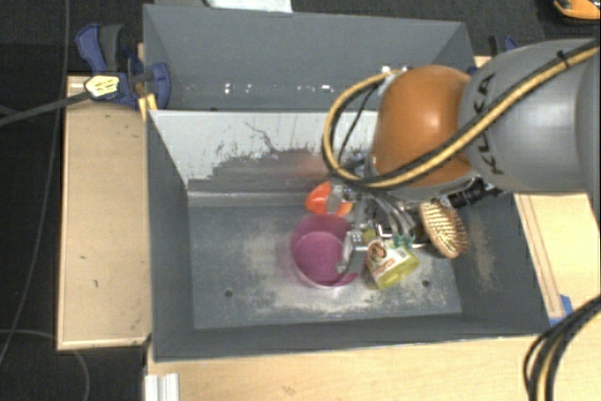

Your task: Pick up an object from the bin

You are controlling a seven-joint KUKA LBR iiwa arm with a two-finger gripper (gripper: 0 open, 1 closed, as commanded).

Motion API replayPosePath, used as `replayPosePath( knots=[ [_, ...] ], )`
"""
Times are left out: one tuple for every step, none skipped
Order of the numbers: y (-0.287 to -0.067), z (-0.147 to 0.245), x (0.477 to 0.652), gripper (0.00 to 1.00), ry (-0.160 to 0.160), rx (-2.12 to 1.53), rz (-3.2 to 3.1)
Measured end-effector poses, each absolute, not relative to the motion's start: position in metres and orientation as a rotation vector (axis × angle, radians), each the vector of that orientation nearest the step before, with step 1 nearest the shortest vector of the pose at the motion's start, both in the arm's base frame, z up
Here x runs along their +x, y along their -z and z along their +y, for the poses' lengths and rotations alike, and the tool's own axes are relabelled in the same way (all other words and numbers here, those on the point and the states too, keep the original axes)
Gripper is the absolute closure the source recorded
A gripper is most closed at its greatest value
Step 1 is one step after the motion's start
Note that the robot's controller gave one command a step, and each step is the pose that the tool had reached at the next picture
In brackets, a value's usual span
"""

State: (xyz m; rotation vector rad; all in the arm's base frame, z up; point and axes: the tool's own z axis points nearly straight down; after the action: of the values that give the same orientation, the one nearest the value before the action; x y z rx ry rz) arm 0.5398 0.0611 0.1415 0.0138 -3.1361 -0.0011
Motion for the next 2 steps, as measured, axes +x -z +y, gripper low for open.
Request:
replayPosePath(
  knots=[
    [-0.146,0.061,0.541,0.00,0.002,0.009,-3.144],
    [-0.073,0.107,0.533,0.00,0.008,0.018,-3.153]
  ],
)
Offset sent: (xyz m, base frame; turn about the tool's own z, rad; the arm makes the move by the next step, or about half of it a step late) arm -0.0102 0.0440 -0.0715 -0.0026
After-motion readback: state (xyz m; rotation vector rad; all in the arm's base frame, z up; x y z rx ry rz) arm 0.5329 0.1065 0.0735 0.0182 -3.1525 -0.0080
